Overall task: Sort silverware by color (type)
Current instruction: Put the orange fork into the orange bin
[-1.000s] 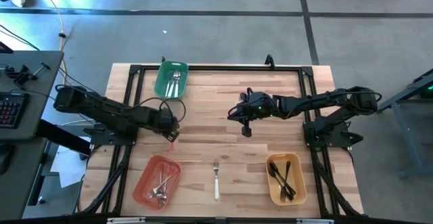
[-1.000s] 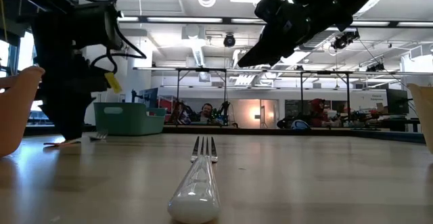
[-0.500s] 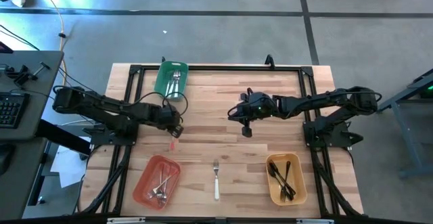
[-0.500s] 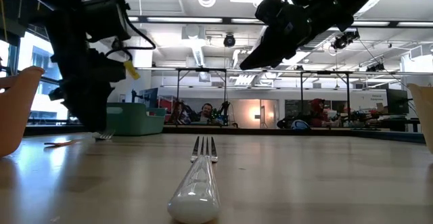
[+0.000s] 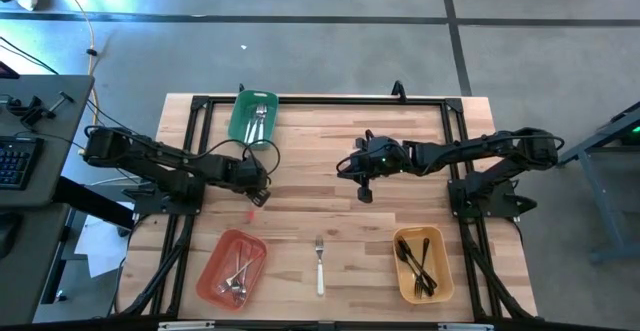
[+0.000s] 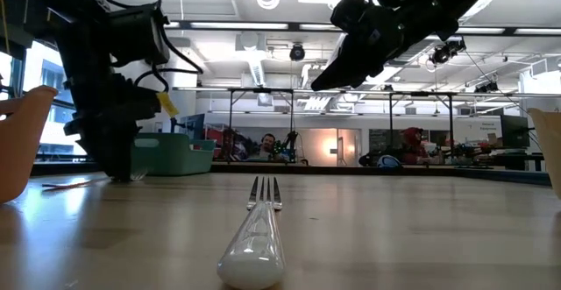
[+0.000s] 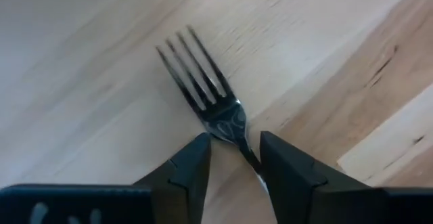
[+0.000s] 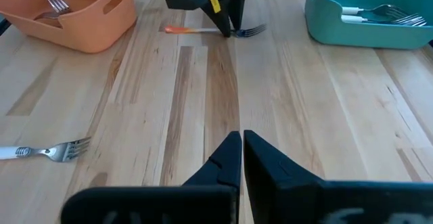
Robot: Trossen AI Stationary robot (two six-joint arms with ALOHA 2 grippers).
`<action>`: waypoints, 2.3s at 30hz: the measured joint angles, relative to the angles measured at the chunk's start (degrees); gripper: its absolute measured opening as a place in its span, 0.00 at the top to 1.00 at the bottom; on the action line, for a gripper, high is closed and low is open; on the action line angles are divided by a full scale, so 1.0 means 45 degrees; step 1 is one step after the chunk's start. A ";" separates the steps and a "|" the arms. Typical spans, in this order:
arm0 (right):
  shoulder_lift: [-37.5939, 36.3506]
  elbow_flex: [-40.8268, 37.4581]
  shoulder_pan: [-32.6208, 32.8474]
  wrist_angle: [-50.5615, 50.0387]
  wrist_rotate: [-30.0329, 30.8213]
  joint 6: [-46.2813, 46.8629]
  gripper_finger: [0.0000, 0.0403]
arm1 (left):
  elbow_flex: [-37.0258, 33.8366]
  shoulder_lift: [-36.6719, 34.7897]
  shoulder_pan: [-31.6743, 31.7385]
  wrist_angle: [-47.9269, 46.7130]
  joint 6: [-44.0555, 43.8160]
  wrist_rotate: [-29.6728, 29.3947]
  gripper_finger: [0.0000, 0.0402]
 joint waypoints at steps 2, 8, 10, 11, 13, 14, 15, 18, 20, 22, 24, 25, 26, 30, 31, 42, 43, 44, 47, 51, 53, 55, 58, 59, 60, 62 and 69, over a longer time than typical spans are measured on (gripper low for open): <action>0.0000 0.0000 0.0000 -0.0017 -0.0002 0.0004 1.00 | -0.0007 -0.0159 0.0005 0.0088 0.0502 0.0010 0.75; 0.0000 0.0000 0.0000 -0.0091 0.0003 0.0004 1.00 | -0.0063 -0.0662 -0.0019 0.0103 0.1959 0.0537 0.97; 0.0000 0.0000 0.0000 -0.0092 0.0003 0.0004 1.00 | -0.0063 -0.0829 -0.0030 0.0024 0.1975 0.0940 0.98; 0.0000 0.0000 0.0000 -0.0090 0.0003 0.0004 1.00 | -0.0033 -0.0889 -0.0035 -0.0090 0.1993 0.1070 0.97; 0.0000 0.0000 0.0000 -0.0102 0.0003 0.0004 1.00 | 0.0160 -0.1015 -0.0153 -0.0384 0.1908 0.1151 0.98; 0.0000 0.0000 0.0001 -0.0097 0.0003 0.0004 1.00 | 0.0297 -0.1102 -0.0271 -0.0425 0.1781 0.1124 0.99; 0.0000 0.0000 0.0000 -0.0103 0.0003 0.0004 1.00 | 0.0442 -0.1185 -0.0406 -0.0428 0.1648 0.1115 0.99; 0.0000 0.0000 0.0000 -0.0125 0.0003 0.0004 1.00 | 0.1060 -0.1497 -0.0964 -0.0856 0.1124 0.1134 0.99; 0.0000 0.0000 0.0000 -0.0151 0.0003 -0.0004 1.00 | 0.1582 -0.1678 -0.1452 -0.1276 0.0571 0.1106 0.99; 0.0000 0.0000 -0.0005 -0.0150 0.0003 -0.0136 1.00 | 0.2120 -0.1875 -0.2082 -0.1867 -0.0231 0.1025 0.99; 0.0000 0.0000 -0.0005 -0.0152 0.0006 -0.0284 1.00 | 0.2702 -0.2010 -0.2868 -0.2360 -0.1264 0.0859 0.99; 0.0000 0.0000 -0.0005 -0.0154 0.0007 -0.0344 1.00 | 0.3008 -0.2072 -0.3314 -0.2677 -0.1806 0.0670 1.00; 0.0000 0.0000 -0.0005 -0.0155 0.0007 -0.0380 1.00 | 0.3313 -0.2097 -0.3785 -0.2932 -0.2387 0.0393 1.00; 0.0000 0.0000 -0.0005 -0.0175 0.0007 -0.0677 1.00 | 0.4529 -0.2071 -0.5869 -0.4042 -0.5007 -0.0514 1.00; 0.0000 0.0000 -0.0007 -0.0180 0.0007 -0.0713 1.00 | 0.4820 -0.2033 -0.6401 -0.4282 -0.5760 -0.0781 1.00; 0.0000 0.0000 -0.0464 -0.0081 0.0012 -0.0914 1.00 | 0.6669 -0.1967 -0.9971 -0.7776 -1.0300 -0.3545 1.00; 0.0000 0.0000 -0.0488 -0.0083 0.0012 -0.0914 1.00 | 0.6726 -0.1960 -1.0139 -0.7789 -1.0493 -0.3546 1.00; 0.0000 0.0000 -0.0491 -0.0081 0.0012 -0.0914 1.00 | 0.6784 -0.1945 -1.0314 -0.7731 -1.0726 -0.3542 1.00; 0.0000 0.0000 -0.0486 -0.0082 0.0012 -0.0914 1.00 | 0.7058 -0.1596 -1.0915 -0.7483 -1.1306 -0.3511 1.00; 0.0000 0.0000 -0.0486 -0.0083 0.0012 -0.0955 1.00 | 0.7552 -0.0304 -1.1698 -0.6857 -1.2138 -0.2908 1.00; 0.0000 0.0000 -0.0486 -0.0080 0.0012 -0.0955 1.00 | 0.7813 0.0606 -1.2061 -0.6244 -1.2494 -0.2856 1.00; 0.0000 0.0000 -0.0486 -0.0083 0.0011 -0.0910 1.00 | 0.7994 0.1565 -1.2380 -0.5274 -1.2815 -0.2861 1.00; 0.0000 0.0000 -0.0486 -0.0087 0.0012 -0.0910 1.00 | 0.8024 0.2885 -1.2826 -0.3767 -1.3668 -0.2841 1.00; 0.0000 0.0000 -0.0486 -0.0084 0.0012 -0.0910 1.00 | 0.8024 0.3289 -1.2974 -0.3399 -1.3993 -0.2743 1.00; 0.0000 0.0000 -0.0486 -0.0085 0.0012 -0.0910 1.00 | 0.8024 0.3625 -1.3116 -0.3192 -1.4371 -0.2453 1.00; 0.0000 0.0000 -0.0476 -0.0087 0.0012 -0.0905 1.00 | 0.8014 0.4066 -1.3464 -0.3260 -1.5156 -0.1884 1.00; 0.0000 0.0000 -0.0476 -0.0043 0.0011 -0.0895 1.00 | 0.8009 0.4580 -1.4580 -0.4620 -1.7342 -0.1821 1.00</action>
